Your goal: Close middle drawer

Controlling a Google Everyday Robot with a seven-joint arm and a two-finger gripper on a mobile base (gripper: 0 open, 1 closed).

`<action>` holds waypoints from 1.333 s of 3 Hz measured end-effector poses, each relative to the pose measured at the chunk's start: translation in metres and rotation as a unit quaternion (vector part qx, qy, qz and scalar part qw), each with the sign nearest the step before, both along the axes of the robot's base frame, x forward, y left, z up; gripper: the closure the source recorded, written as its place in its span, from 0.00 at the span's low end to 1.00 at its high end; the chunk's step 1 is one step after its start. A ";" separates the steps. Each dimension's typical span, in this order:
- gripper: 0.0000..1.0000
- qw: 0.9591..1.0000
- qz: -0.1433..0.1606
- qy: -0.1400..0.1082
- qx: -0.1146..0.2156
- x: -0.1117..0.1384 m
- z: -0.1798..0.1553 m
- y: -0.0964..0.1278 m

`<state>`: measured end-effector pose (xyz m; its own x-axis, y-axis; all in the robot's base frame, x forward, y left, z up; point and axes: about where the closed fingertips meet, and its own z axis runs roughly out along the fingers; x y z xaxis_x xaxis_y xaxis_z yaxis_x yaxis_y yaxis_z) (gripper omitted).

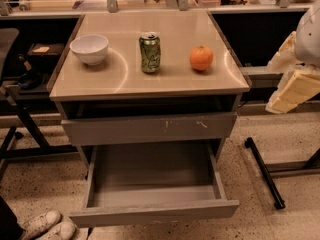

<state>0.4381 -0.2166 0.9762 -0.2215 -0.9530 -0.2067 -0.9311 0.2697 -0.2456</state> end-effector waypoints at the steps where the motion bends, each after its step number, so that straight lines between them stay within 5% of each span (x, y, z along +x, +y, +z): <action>1: 0.64 1.000 0.000 0.000 0.000 0.000 0.000 0.000; 2: 0.88 1.000 0.000 0.000 0.000 0.000 0.000 0.000; 3: 1.00 1.000 0.004 0.006 -0.008 -0.011 -0.012 0.005; 4: 1.00 0.999 -0.005 0.026 0.018 -0.044 -0.043 0.027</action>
Offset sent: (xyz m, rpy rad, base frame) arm 0.0000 0.0000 0.0000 0.0000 0.0000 0.0000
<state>0.3937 -0.1899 0.9333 -0.2423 -0.9428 -0.2291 -0.9396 0.2868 -0.1866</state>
